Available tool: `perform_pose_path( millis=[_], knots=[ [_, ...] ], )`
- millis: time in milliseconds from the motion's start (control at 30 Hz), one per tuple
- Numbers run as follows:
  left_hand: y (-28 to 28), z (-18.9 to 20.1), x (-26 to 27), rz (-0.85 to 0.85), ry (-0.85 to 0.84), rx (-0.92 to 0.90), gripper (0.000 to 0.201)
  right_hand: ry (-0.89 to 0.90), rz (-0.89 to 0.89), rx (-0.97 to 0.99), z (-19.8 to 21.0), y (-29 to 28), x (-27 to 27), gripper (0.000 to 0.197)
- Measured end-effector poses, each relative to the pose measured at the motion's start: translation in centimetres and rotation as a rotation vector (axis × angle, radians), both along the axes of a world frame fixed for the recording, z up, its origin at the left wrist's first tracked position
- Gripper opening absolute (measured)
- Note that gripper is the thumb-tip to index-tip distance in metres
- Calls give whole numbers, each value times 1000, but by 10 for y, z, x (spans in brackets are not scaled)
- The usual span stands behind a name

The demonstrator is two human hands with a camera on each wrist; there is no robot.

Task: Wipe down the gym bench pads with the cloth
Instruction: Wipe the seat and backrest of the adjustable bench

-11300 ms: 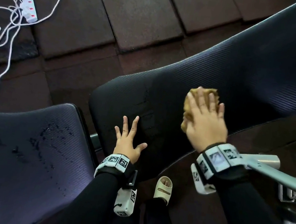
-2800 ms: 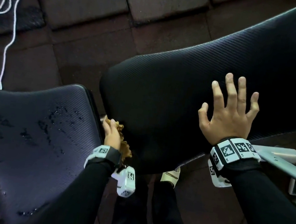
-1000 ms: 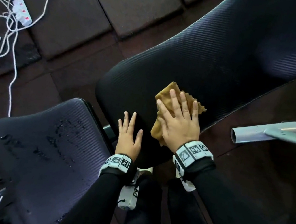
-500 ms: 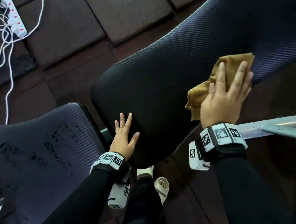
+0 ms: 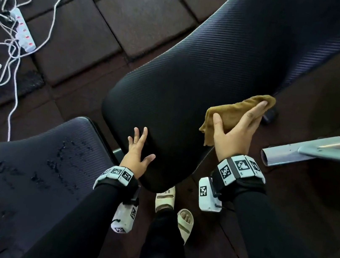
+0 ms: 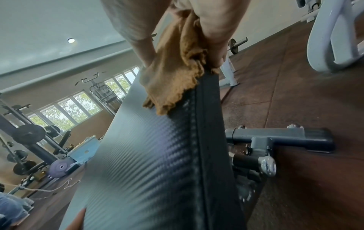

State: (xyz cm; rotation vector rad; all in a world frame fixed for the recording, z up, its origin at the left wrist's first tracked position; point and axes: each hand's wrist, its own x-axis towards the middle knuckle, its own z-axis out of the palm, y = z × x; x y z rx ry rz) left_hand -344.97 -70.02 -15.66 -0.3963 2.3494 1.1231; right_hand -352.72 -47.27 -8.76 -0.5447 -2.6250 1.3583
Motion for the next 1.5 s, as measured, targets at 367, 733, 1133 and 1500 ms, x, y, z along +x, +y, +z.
perform_pose_path(
  millis=[367, 733, 1133, 1500],
  knots=[
    [-1, 0, 0, -11, -11, 23, 88, -112, 125, -119, -49, -36, 93, 94],
    [-5, -6, 19, -20, 138, 7, 88, -158, 43, -157, -40, -11, 62, 88],
    [-11, -20, 35, -60, 201, -8, 88, -469, -30, -244, -104, -103, 190, 78],
    [-57, -12, 84, -356, 94, -460, 63, -497, 20, -138, -60, -91, 195, 85]
  ],
)
